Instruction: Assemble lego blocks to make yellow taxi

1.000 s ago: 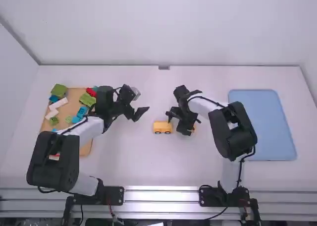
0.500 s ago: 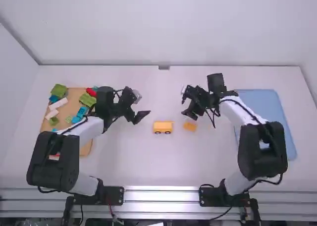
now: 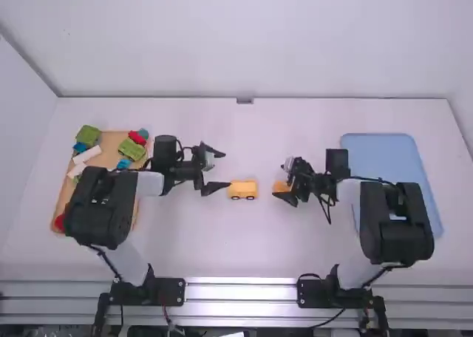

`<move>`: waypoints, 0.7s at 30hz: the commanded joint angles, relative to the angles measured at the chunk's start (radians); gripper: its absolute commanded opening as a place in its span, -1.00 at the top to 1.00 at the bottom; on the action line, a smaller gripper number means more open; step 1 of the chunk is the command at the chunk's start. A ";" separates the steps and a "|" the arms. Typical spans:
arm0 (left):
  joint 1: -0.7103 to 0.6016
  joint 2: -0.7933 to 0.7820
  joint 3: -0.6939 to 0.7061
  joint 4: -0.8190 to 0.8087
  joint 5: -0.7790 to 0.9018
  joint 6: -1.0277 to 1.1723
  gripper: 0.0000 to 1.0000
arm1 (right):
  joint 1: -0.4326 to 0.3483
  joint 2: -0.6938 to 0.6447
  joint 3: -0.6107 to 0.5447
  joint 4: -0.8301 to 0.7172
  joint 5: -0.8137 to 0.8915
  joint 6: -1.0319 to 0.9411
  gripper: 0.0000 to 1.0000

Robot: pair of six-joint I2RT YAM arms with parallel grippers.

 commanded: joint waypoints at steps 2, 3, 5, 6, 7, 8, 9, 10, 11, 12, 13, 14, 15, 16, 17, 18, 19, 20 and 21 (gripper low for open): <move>-0.004 0.039 -0.005 0.043 0.082 0.014 -0.98 | -0.027 0.005 -0.090 0.100 -0.044 0.006 -0.96; -0.004 0.042 -0.005 0.048 0.081 0.015 -0.98 | -0.034 0.005 -0.118 0.146 -0.044 0.006 -0.96; -0.004 0.042 -0.003 0.052 0.082 0.014 -0.98 | -0.051 0.005 -0.160 0.212 -0.045 0.017 -0.97; -0.004 0.042 -0.003 0.051 0.082 0.014 -0.98 | -0.055 0.005 -0.167 0.229 -0.041 0.035 -0.97; -0.004 0.042 -0.002 0.051 0.082 0.014 -0.98 | -0.059 0.008 -0.172 0.239 -0.031 0.051 -0.96; -0.005 0.042 -0.003 0.051 0.098 0.014 -0.98 | -0.063 0.018 -0.175 0.254 -0.005 0.069 -0.96; -0.006 0.042 -0.003 0.050 0.114 0.015 -0.98 | -0.065 0.030 -0.175 0.262 0.011 0.069 -0.96; -0.011 0.042 -0.004 0.047 0.137 0.020 -0.99 | -0.065 0.055 -0.171 0.281 0.022 0.062 -0.96; -0.008 0.042 -0.005 0.049 0.167 0.021 -0.98 | -0.065 0.103 -0.153 0.301 0.019 0.034 -0.96; -0.006 0.042 -0.005 0.048 0.179 0.021 -0.98 | -0.067 0.127 -0.142 0.306 0.006 0.024 -0.96; -0.006 0.042 -0.005 0.048 0.187 0.021 -0.98 | -0.075 0.158 -0.120 0.303 -0.020 0.011 -0.96; -0.007 0.042 -0.006 0.048 0.186 0.021 -0.98 | -0.082 0.178 -0.105 0.301 -0.041 0.005 -0.97; -0.012 0.042 -0.006 0.049 0.178 0.021 -0.98 | -0.097 0.205 -0.085 0.301 -0.073 0.002 -1.00; -0.011 0.042 -0.006 0.047 0.175 0.021 -0.98 | -0.111 0.225 -0.071 0.301 -0.090 0.001 -0.99; -0.006 0.042 -0.006 0.046 0.179 0.021 -0.98 | -0.124 0.243 -0.060 0.301 -0.093 0.002 -0.95; -0.006 0.042 -0.006 0.044 0.182 0.021 -0.98 | -0.131 0.253 -0.055 0.301 -0.093 0.001 -0.92; -0.006 0.042 -0.008 0.043 0.182 0.022 -0.98 | -0.137 0.263 -0.050 0.301 -0.094 0.002 -0.88; -0.012 0.042 -0.011 0.045 0.176 0.026 -0.98 | -0.142 0.280 -0.041 0.301 -0.109 0.000 -0.85; -0.011 0.042 -0.014 0.043 0.175 0.027 -0.98 | -0.144 0.301 -0.032 0.301 -0.132 -0.020 -0.79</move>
